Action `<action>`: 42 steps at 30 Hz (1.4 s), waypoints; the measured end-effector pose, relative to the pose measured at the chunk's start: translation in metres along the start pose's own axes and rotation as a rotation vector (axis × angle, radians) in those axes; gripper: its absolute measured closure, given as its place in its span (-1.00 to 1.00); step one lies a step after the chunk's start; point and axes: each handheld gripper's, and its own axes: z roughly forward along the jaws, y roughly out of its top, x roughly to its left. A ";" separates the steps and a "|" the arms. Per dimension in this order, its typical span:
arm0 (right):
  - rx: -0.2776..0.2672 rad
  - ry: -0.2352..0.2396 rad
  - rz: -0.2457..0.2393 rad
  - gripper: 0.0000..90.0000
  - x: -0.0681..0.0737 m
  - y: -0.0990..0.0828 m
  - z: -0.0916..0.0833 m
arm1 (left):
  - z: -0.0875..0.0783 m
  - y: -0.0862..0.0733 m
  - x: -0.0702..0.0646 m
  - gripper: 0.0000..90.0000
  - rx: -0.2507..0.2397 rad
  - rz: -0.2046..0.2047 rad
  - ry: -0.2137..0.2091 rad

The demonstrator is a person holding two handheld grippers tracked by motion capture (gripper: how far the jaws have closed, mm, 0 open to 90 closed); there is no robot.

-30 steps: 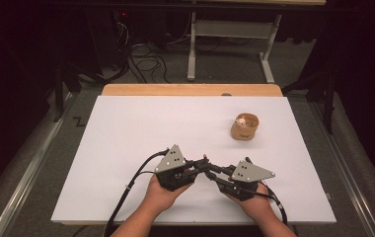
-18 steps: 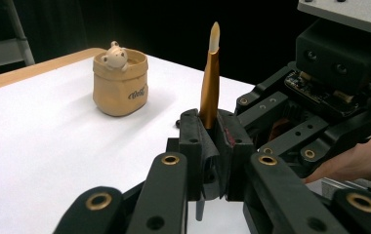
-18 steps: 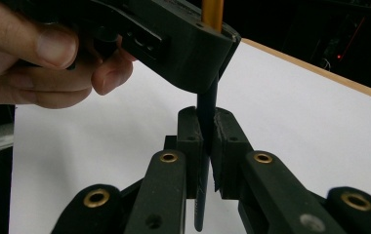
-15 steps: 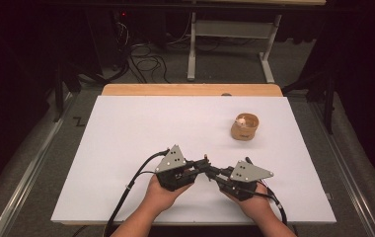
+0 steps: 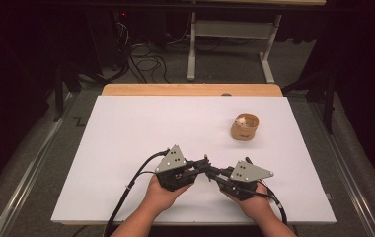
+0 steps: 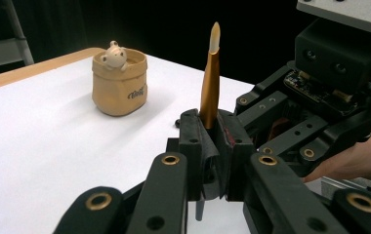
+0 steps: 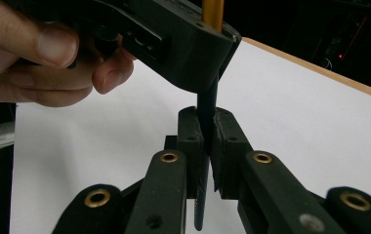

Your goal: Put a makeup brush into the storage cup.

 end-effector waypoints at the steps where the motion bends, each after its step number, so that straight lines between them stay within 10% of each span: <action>1: -0.001 0.001 -0.002 0.90 0.000 0.000 0.000 | 0.000 0.000 0.000 0.84 0.001 0.000 0.000; 11: 0.002 0.004 0.006 0.90 0.000 0.000 0.000 | 0.000 0.000 0.000 0.81 0.001 -0.004 0.003; 19: 0.010 -0.008 0.016 0.90 -0.003 -0.001 -0.003 | -0.006 -0.003 0.002 0.09 -0.002 -0.002 0.024; 42: -0.006 -0.047 0.048 0.90 -0.017 -0.002 -0.016 | -0.067 -0.032 0.038 -0.74 -0.026 -0.063 0.324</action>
